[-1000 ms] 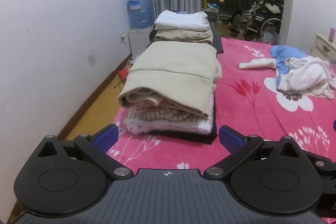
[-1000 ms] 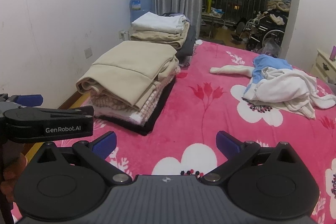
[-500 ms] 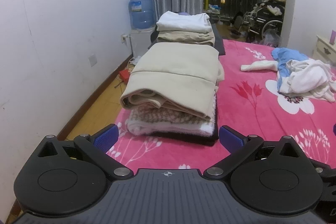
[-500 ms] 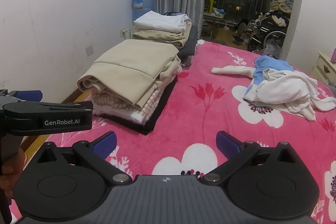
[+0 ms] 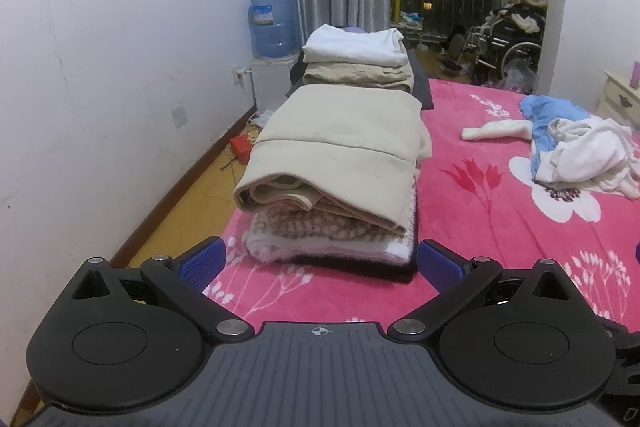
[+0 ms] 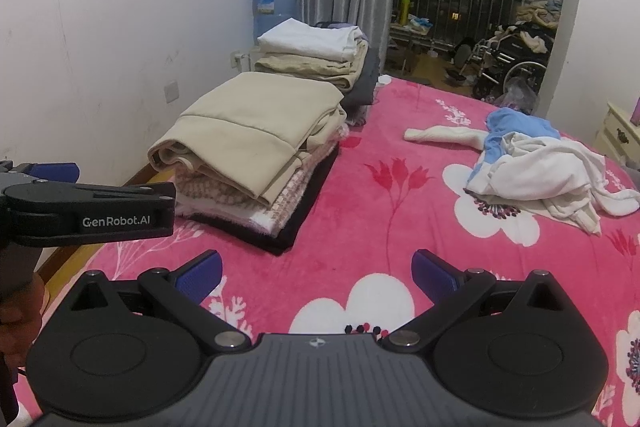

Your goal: Fold clothes

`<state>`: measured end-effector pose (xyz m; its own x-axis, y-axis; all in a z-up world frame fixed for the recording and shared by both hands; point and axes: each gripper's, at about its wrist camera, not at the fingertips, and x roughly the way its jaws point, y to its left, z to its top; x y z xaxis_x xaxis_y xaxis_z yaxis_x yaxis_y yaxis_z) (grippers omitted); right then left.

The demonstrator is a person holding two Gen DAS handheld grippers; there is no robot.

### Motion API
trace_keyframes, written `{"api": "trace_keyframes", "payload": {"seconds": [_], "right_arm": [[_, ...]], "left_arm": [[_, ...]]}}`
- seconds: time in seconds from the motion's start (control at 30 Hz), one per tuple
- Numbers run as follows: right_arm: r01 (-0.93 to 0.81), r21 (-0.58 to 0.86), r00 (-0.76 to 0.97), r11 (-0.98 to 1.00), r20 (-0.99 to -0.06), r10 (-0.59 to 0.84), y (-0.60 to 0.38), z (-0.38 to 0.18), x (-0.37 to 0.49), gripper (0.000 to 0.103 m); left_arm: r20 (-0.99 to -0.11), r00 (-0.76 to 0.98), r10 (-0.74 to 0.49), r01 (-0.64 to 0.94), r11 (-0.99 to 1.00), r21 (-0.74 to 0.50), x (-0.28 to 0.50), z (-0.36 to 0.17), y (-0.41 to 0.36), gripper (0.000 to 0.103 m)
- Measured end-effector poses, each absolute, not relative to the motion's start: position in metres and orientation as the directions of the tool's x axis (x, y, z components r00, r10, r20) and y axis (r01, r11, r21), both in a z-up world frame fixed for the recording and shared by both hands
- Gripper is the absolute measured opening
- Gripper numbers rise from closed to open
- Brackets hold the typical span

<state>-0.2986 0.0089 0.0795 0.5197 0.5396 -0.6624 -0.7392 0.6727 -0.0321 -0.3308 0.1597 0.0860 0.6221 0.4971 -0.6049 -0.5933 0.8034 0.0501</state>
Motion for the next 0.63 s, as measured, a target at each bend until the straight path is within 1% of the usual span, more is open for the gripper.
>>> {"api": "trace_keyframes", "payload": {"seconds": [0.63], "right_arm": [[-0.741,-0.032,0.511,0.67,-0.674,0.533,0.0127,0.0775,-0.2999,0.103]], "left_arm": [[-0.613,0.618,0.491,-0.594,0.803,0.045,-0.3306,0.0828,0.1628,0.103]]}}
